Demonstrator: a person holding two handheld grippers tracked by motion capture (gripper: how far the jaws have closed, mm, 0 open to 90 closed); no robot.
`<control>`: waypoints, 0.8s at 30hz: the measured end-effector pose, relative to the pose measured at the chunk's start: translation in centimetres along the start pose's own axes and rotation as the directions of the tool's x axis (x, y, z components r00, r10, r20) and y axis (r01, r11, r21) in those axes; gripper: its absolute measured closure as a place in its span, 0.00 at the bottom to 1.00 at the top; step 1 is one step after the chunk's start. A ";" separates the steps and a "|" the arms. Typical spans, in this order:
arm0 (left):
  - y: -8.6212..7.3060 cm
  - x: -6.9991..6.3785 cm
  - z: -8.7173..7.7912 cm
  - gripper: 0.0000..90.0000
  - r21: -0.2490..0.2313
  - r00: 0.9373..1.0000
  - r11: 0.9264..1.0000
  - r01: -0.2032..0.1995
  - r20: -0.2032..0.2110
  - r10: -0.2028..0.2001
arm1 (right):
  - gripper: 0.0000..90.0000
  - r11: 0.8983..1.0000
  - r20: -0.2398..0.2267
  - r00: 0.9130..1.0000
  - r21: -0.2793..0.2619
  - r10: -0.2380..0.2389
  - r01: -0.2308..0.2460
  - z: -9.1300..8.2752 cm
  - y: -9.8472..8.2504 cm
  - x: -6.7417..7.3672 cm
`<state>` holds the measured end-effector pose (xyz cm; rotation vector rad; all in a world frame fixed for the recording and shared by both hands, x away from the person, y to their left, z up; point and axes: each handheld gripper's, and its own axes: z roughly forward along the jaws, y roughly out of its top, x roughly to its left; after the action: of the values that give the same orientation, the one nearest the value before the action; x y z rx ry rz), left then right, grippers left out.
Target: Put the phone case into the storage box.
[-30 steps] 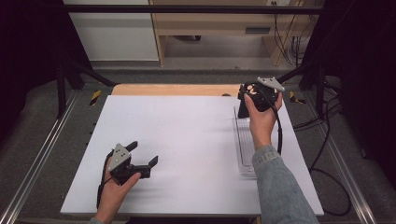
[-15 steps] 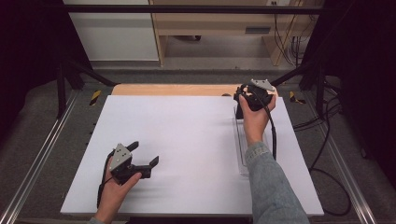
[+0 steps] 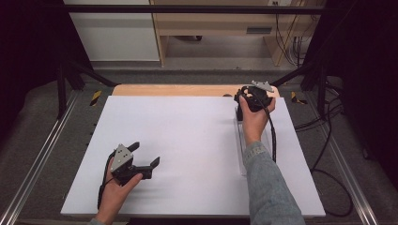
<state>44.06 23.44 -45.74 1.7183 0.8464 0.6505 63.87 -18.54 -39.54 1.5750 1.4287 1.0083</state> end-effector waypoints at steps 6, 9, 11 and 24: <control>0.0 0.0 0.0 0.04 0.000 1.000 1.000 0.002 0.001 -0.002 | 0.15 1.000 0.006 1.000 0.020 -0.007 0.007 0.2 -0.2 0.0; 0.0 0.0 0.0 0.04 0.002 1.000 1.000 -0.001 0.003 0.001 | 0.15 0.999 0.010 1.000 0.022 -0.026 0.026 0.3 -0.3 0.1; 0.0 -0.1 0.0 0.04 0.005 1.000 1.000 -0.002 0.005 0.002 | 0.15 0.999 0.012 1.000 0.023 -0.028 0.027 0.3 -0.4 0.0; 0.1 -0.3 -0.1 0.04 0.000 1.000 1.000 -0.007 -0.002 0.007 | 0.14 0.999 0.019 0.999 0.026 -0.037 0.037 0.5 -0.4 0.2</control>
<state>43.84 23.26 -45.65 1.7213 0.8423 0.6570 64.19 -18.35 -40.10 1.5668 1.4571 0.9541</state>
